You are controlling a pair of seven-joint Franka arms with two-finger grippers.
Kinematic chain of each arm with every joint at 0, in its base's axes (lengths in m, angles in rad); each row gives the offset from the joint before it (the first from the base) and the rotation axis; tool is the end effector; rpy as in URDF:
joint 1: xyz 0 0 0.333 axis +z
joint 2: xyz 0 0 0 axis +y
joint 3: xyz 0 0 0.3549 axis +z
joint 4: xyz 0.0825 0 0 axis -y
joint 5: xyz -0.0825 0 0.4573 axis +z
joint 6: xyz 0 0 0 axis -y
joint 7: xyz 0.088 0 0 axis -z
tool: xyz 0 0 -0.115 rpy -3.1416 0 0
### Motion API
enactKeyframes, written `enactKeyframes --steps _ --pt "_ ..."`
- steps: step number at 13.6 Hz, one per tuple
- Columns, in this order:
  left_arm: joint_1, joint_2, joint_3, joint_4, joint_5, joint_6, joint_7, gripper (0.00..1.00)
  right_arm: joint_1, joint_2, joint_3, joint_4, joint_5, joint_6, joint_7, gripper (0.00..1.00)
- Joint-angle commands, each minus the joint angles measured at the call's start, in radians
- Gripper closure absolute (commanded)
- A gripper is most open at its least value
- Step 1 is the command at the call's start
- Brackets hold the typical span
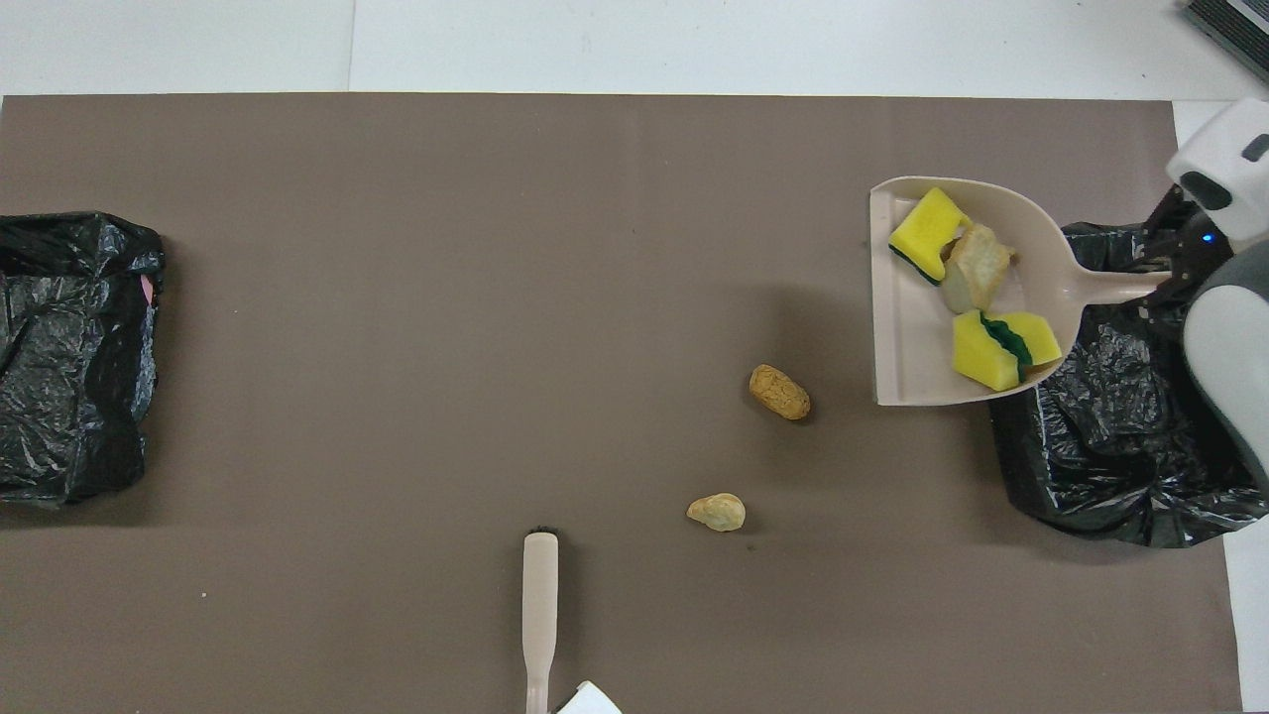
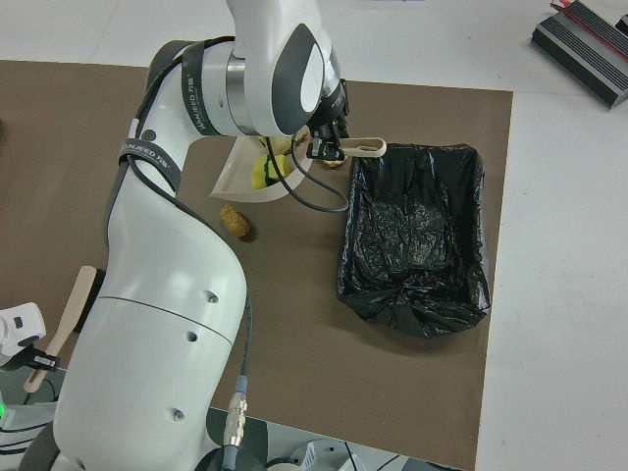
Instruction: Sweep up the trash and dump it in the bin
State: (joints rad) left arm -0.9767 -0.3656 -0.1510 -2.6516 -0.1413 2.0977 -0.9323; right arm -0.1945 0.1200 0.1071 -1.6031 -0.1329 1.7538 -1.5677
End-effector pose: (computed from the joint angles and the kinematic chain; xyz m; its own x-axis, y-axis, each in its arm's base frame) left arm 0.1749 -0.3762 0.3253 0.9840 -0.0867 -0.1558 -0.1063 -0.9869 -0.1217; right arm 0.6763 -0.0758 0.5765 0.0706 0.9905 -0.1182 0.9973 -0.0674 0.0305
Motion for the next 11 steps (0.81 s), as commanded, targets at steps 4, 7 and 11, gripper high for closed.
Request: enactKeyframes --steps 4,7,11 --pt "-0.001 0.033 0.019 -0.005 -0.015 0.059 -0.005 0.44 -0.155 -0.045 -0.02 -0.003 -0.007 -0.025 -0.184 1.0" --pt "0.064 0.085 0.021 0.042 -0.015 0.073 0.024 0.0 -0.204 -0.065 -0.018 -0.023 -0.169 -0.025 -0.207 1.0" --pt "0.225 0.227 0.022 0.244 0.0 0.048 0.159 0.0 -0.236 -0.147 -0.02 -0.17 -0.396 0.109 -0.184 1.0"
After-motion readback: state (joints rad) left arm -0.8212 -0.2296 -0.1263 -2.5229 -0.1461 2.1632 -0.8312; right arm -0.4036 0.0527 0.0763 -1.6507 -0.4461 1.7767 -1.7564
